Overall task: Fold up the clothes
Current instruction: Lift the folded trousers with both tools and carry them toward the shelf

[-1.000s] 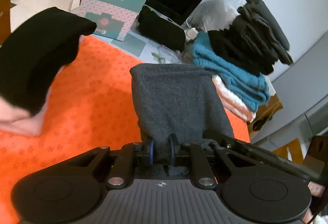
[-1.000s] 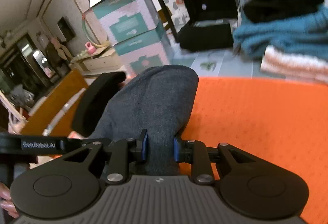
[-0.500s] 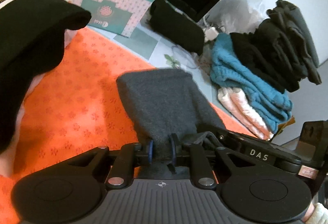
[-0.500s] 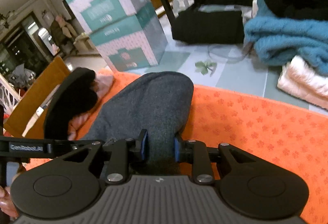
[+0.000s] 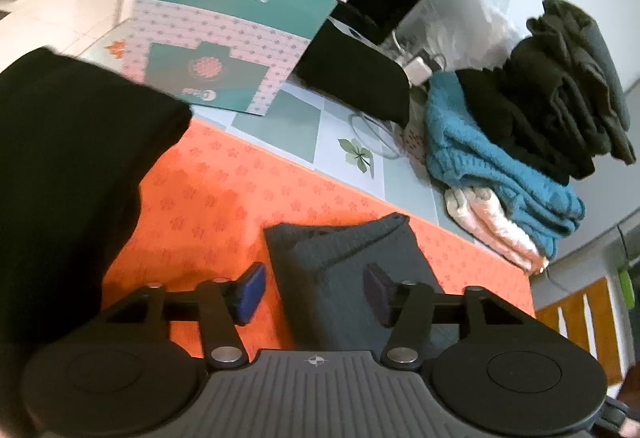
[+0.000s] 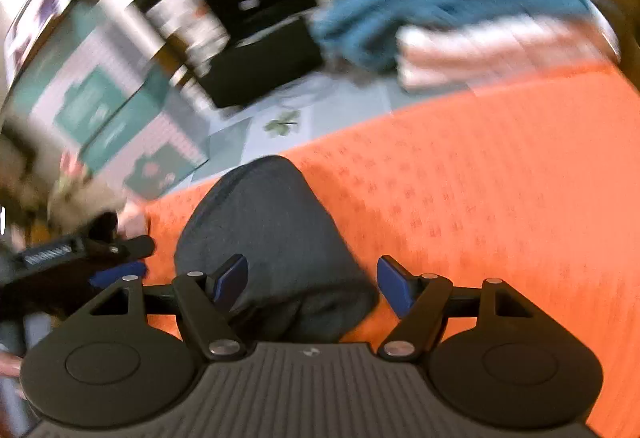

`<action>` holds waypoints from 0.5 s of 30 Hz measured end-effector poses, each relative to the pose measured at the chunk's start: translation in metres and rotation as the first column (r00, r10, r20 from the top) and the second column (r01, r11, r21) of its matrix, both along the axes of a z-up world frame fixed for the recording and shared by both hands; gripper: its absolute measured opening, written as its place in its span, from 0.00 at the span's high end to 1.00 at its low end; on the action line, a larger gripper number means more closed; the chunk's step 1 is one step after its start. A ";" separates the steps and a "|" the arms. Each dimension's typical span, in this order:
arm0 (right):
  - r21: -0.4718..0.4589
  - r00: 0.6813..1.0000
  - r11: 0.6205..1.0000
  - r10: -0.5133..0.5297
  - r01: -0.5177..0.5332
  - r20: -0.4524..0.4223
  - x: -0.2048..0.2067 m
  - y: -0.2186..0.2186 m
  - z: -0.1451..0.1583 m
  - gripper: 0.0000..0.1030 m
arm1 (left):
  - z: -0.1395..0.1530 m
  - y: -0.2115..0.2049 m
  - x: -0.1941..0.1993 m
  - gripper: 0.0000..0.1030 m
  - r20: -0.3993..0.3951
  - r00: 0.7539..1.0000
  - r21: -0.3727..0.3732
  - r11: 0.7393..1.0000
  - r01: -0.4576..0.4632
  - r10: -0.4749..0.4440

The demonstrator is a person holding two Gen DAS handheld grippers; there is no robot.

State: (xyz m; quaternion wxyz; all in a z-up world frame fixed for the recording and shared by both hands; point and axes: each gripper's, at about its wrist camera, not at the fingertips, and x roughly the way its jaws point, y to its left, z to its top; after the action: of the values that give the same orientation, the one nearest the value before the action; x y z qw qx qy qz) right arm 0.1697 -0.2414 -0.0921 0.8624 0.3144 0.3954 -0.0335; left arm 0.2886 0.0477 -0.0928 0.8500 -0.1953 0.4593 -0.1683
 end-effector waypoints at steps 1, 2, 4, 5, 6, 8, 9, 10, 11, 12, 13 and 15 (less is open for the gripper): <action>0.029 0.999 0.999 -0.036 0.037 -0.006 -0.005 0.003 -0.003 0.25 | -0.002 -0.001 0.005 0.34 0.004 1.000 0.002 1.000 0.015 -0.015; 0.054 0.997 0.996 -0.070 0.071 -0.015 -0.010 0.007 -0.006 0.25 | -0.004 -0.001 0.009 0.30 0.004 1.000 0.003 1.000 0.029 -0.029; 0.098 0.992 0.987 -0.120 0.124 -0.042 -0.016 0.015 -0.012 0.21 | -0.011 -0.004 0.019 0.26 -0.009 0.999 0.005 0.999 0.053 -0.053; 0.115 0.989 0.983 -0.138 0.144 -0.057 -0.017 0.018 -0.016 0.18 | -0.014 -0.005 0.024 0.25 -0.018 0.998 0.011 0.998 0.065 -0.065; 0.130 0.985 0.978 -0.153 0.161 -0.074 -0.018 0.023 -0.019 0.15 | -0.016 -0.007 0.029 0.25 -0.023 0.997 0.018 0.997 0.077 -0.076; 0.161 0.982 0.971 -0.160 0.175 -0.100 -0.017 0.033 -0.026 0.15 | -0.020 -0.012 0.036 0.25 -0.021 0.995 0.038 0.995 0.097 -0.096; 0.176 0.981 0.968 -0.161 0.179 -0.112 -0.017 0.038 -0.029 0.15 | -0.022 -0.014 0.040 0.24 -0.020 0.994 0.048 0.993 0.106 -0.106; 0.191 0.979 0.964 -0.164 0.185 -0.120 -0.015 0.043 -0.031 0.15 | -0.024 -0.016 0.044 0.24 -0.020 0.993 0.056 0.992 0.117 -0.116; 0.205 0.978 0.960 -0.168 0.191 -0.126 -0.013 0.048 -0.034 0.15 | -0.027 -0.018 0.047 0.24 -0.022 0.992 0.062 0.990 0.129 -0.128; 0.216 0.977 0.957 -0.169 0.195 -0.133 -0.011 0.053 -0.035 0.15 | -0.029 -0.020 0.050 0.24 -0.022 0.990 0.068 0.988 0.138 -0.137; 0.215 0.975 0.956 -0.171 0.199 -0.143 -0.008 0.057 -0.036 0.15 | -0.030 -0.022 0.051 0.23 -0.016 0.990 0.076 0.987 0.142 -0.141; 0.196 0.972 0.959 -0.174 0.203 -0.158 -0.001 0.065 -0.036 0.15 | -0.033 -0.025 0.054 0.23 -0.002 0.989 0.089 0.985 0.150 -0.151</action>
State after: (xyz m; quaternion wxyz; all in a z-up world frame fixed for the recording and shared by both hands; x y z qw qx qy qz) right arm 0.1691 -0.1761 -0.1278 0.7874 0.4370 0.4242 -0.0954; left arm 0.3427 0.0222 -0.1258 0.8439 -0.1215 0.4778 -0.2118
